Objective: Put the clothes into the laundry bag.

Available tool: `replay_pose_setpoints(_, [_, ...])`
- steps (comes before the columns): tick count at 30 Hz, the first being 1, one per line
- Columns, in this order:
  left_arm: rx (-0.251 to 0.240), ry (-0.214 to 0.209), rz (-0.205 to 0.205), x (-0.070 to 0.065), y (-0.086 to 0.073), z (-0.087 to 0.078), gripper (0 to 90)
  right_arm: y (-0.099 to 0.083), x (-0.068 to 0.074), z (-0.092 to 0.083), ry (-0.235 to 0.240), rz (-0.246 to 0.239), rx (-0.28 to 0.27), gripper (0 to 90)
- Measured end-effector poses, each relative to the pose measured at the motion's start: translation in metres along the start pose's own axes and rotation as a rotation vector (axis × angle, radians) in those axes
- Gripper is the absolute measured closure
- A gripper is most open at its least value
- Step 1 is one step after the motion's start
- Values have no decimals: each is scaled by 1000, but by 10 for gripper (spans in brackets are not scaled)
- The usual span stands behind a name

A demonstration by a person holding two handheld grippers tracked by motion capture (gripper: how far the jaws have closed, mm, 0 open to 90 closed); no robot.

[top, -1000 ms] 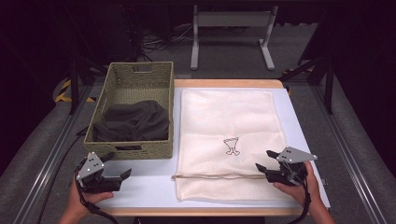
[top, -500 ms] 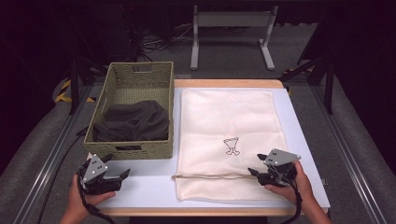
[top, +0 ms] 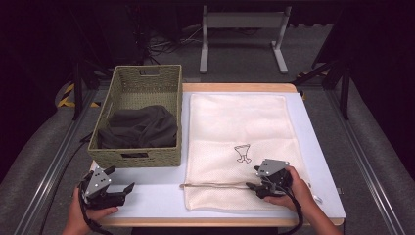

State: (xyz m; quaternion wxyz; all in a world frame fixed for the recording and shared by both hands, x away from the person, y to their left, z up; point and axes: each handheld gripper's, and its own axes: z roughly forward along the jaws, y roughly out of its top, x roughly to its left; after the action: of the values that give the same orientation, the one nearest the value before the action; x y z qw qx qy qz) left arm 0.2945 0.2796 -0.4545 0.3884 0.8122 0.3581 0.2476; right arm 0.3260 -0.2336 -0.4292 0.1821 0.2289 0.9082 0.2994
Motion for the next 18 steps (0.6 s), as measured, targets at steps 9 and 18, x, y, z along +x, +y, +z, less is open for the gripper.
replay_pose_setpoints(9, [-55, -15, 6, 3, 8, -13, 112, 12, -7, 15, 69, 77, 30, 559])
replay_pose_setpoints(18, [-77, 6, 107, 21, 68, -29, 50, 27, -4, 22, 15, 45, 48, 847])
